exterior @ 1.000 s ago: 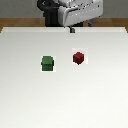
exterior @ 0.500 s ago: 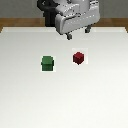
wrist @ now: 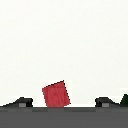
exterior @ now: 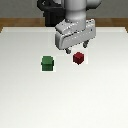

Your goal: Place the red cube on top of the green cube.

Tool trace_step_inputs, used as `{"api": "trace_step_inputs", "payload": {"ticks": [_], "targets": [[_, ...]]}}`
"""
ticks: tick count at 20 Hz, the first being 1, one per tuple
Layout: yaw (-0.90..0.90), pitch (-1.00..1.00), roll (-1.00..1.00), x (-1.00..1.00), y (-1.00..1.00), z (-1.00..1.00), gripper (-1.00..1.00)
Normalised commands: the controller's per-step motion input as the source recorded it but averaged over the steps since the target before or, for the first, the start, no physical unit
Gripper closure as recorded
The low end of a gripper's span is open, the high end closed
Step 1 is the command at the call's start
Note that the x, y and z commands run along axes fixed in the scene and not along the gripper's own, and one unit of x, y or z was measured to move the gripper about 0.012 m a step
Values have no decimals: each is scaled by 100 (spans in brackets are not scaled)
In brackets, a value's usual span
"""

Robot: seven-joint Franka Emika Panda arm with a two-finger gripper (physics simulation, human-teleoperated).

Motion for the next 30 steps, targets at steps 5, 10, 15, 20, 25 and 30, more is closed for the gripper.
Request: {"api": "trace_step_inputs", "payload": {"ticks": [5, 10, 15, 20, 25, 30], "targets": [[0, 0, 0, 0, 20, -40, -100], [0, 0, 0, 0, 0, -60, -100], [0, 0, 0, 0, 0, 0, 100], [0, 0, 0, 0, 0, 20, 100], [0, 0, 0, 0, 0, 60, 100], [0, 0, 0, 0, 0, 100, 100]]}}
